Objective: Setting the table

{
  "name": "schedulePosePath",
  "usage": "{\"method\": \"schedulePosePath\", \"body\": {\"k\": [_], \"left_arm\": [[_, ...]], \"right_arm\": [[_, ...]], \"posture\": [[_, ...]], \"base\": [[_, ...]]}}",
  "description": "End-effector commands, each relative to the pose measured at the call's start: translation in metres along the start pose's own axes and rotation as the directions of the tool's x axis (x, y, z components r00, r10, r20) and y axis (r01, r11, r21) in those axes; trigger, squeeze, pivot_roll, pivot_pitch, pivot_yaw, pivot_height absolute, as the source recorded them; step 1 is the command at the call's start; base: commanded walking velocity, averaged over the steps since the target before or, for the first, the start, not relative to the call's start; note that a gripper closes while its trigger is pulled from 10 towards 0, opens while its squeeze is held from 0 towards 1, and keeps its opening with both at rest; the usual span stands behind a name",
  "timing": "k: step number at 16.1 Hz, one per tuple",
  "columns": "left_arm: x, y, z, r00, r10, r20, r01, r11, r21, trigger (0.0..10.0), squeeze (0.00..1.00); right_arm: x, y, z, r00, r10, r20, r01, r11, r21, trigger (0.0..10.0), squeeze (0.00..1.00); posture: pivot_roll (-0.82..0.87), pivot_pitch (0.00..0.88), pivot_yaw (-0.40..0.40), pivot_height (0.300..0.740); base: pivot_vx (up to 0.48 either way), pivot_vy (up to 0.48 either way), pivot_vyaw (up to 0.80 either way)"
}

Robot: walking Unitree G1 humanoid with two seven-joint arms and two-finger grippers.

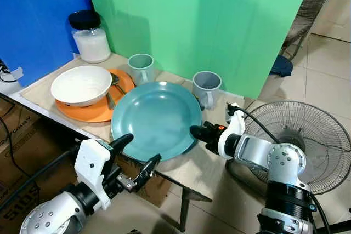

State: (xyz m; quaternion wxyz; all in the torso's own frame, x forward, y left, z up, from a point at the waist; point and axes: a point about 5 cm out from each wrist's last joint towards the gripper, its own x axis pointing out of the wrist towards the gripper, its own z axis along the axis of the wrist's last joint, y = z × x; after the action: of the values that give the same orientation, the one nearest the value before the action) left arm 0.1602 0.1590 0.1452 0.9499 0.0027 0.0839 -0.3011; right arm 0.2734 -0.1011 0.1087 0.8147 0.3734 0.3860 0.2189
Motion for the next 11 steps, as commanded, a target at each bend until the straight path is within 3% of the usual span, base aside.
{"method": "schedulePosePath", "body": {"k": [1, 3, 6, 7, 8, 9, 10, 11], "left_arm": [[0.0, 0.002, 0.001, 1.0, 0.009, 0.0, -0.009, 1.0, 0.021, 10.0, 0.0], [0.0, 0.002, 0.002, 1.0, 0.01, 0.003, -0.01, 1.0, 0.026, 10.0, 0.0], [0.001, 0.002, 0.002, 1.0, 0.004, 0.002, -0.004, 1.0, 0.03, 10.0, 0.0], [0.001, 0.003, 0.001, 1.0, -0.001, 0.0, 0.001, 0.999, 0.032, 10.0, 0.0], [0.001, 0.003, 0.001, 1.0, -0.002, 0.0, 0.002, 0.999, 0.033, 10.0, 0.0], [0.001, 0.003, 0.001, 1.0, -0.006, -0.001, 0.006, 0.999, 0.034, 10.0, 0.0], [0.002, 0.003, 0.001, 1.0, -0.009, -0.002, 0.009, 0.999, 0.034, 10.0, 0.0], [0.002, 0.003, 0.001, 1.0, -0.012, -0.004, 0.012, 0.999, 0.035, 10.0, 0.0]], "right_arm": [[0.0, 0.002, -0.001, 1.0, 0.013, -0.017, -0.013, 1.0, -0.007, 0.0, 0.0], [-0.012, -0.015, 0.01, 0.999, -0.038, -0.023, 0.037, 0.997, -0.063, 0.0, 0.0], [-0.027, -0.033, 0.023, 0.994, -0.107, -0.021, 0.105, 0.992, -0.073, 0.0, 0.0], [-0.031, -0.035, 0.029, 0.991, -0.133, -0.019, 0.13, 0.985, -0.113, 6.5, 0.0], [-0.031, -0.035, 0.031, 0.991, -0.132, -0.018, 0.13, 0.985, -0.115, 10.0, 0.0], [-0.029, -0.034, 0.033, 0.993, -0.119, -0.015, 0.117, 0.988, -0.102, 10.0, 0.0], [-0.027, -0.033, 0.033, 0.994, -0.104, -0.018, 0.102, 0.991, -0.087, 10.0, 1.0], [-0.025, -0.033, 0.033, 0.996, -0.089, -0.026, 0.087, 0.994, -0.069, 10.0, 1.0]], "posture": [[-0.06, 0.0, -0.003, 0.74], [-0.06, 0.0, -0.002, 0.74], [-0.06, 0.0, 0.001, 0.74], [-0.06, 0.0, 0.001, 0.74], [-0.06, 0.0, 0.001, 0.74], [-0.07, 0.0, 0.004, 0.74], [-0.07, 0.0, 0.004, 0.74], [-0.07, 0.0, 0.004, 0.74]], "base": [[0.0, 0.0, 0.0], [0.0, 0.0, 0.0], [0.0, 0.0, 0.0], [0.0, 0.0, 0.0], [0.0, 0.0, 0.0], [0.0, 0.0, 0.0], [0.0, 0.0, 0.0], [0.0, 0.0, 0.0]]}}
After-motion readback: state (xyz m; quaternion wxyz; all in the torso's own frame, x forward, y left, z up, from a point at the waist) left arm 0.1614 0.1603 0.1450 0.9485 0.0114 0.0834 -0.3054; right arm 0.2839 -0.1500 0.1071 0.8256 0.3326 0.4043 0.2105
